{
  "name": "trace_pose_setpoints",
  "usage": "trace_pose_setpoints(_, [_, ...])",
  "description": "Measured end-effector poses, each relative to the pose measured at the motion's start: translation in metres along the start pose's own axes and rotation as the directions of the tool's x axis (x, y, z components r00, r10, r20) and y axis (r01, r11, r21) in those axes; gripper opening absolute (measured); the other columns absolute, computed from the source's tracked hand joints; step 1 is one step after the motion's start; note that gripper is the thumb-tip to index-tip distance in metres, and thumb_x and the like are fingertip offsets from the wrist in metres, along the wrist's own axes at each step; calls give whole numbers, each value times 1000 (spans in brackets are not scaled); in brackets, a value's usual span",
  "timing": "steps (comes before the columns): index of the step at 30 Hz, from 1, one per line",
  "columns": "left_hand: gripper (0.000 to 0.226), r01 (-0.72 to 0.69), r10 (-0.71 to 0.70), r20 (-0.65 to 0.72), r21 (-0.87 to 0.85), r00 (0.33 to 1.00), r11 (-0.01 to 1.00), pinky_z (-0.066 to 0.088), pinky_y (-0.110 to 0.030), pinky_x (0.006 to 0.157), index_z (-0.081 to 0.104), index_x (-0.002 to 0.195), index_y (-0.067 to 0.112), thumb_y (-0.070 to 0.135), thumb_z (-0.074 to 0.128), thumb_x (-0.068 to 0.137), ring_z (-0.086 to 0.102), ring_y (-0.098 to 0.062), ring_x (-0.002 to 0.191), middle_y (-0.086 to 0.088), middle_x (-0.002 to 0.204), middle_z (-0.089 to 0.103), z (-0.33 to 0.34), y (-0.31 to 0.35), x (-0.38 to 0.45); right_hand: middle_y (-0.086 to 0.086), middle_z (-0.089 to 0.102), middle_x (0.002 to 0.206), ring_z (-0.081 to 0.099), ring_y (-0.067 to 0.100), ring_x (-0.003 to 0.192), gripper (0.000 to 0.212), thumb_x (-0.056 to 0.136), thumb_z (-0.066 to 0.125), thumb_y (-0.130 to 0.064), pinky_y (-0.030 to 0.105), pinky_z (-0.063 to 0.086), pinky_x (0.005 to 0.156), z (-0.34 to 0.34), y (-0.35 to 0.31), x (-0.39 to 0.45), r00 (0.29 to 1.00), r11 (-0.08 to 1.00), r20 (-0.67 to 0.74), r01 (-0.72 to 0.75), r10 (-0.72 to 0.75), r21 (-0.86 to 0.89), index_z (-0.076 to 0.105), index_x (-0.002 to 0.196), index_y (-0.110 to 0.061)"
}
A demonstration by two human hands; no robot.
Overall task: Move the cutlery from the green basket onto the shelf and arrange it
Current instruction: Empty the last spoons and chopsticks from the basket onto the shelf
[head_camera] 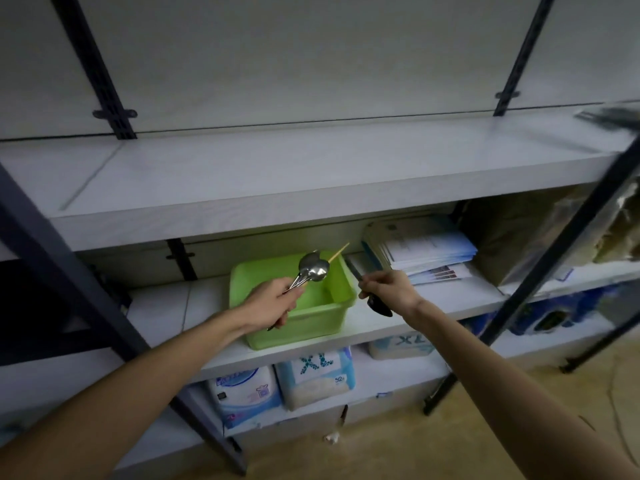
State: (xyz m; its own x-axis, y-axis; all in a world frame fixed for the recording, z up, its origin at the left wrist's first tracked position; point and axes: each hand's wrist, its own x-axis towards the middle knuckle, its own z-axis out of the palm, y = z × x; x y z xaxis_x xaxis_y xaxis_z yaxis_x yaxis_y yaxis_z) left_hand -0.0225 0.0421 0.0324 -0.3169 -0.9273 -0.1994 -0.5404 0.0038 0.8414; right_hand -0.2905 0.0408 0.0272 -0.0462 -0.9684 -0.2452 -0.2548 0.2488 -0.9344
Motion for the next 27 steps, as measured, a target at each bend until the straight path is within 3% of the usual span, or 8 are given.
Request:
trace_pose_setpoints(6, [25, 79, -59, 98, -220, 994, 972, 48, -28, 47, 46, 93, 9, 28, 42, 108, 49, -11, 46, 2, 65, 49, 74, 62, 1, 7, 71, 74, 56, 17, 57, 13, 97, 60, -4, 31, 46, 61, -70, 18, -35, 986, 993, -137, 107, -98, 58, 68, 106, 1])
trace_pose_setpoints(11, [25, 52, -27, 86, -303, 996, 952, 38, -22, 40, 40, 87, 15, 27, 41, 109, 44, -11, 42, 3, 61, 46, 161, 138, 11, 1, 64, 65, 54, 15, 57, 13, 100, 58, -9, 25, 42, 48, -173, 28, -68, 950, 968, -219, 242, -224, 60, 71, 99, -12])
trace_pose_setpoints(16, [28, -65, 115, 137, -329, 984, 942, 37, -24, 42, 41, 84, 14, 27, 42, 109, 43, -15, 45, 1, 60, 48, 263, 234, 30, 5, 67, 70, 55, 7, 59, 17, 98, 60, -9, 19, 45, 53, -305, 37, -107, 867, 930, -363, 367, -340, 5, 76, 105, -11])
trace_pose_setpoints(18, [27, -132, 190, 147, -333, 971, 934, 38, -25, 42, 42, 85, 12, 27, 42, 109, 44, -16, 46, -1, 62, 48, 299, 277, 38, -1, 67, 70, 55, 4, 59, 17, 98, 61, -10, 18, 44, 53, -354, 41, -121, 828, 915, -424, 403, -366, -2, 76, 105, -12])
trace_pose_setpoints(23, [28, -259, 324, 133, -361, 937, 896, 39, -25, 41, 48, 84, 12, 27, 44, 108, 45, -14, 45, -1, 62, 49, 369, 390, 75, 0, 67, 67, 54, 8, 54, 14, 95, 63, -9, 20, 43, 50, -474, 28, -140, 710, 886, -599, 463, -370, 3, 76, 100, -11])
trace_pose_setpoints(27, [27, -292, 349, 49, -445, 936, 847, 36, -21, 39, 53, 86, 11, 27, 46, 107, 44, -13, 40, 0, 58, 47, 404, 476, 115, 0, 68, 69, 56, 8, 55, 13, 96, 64, -12, 18, 43, 49, -559, 4, -139, 719, 909, -629, 414, -296, 47, 75, 102, -9])
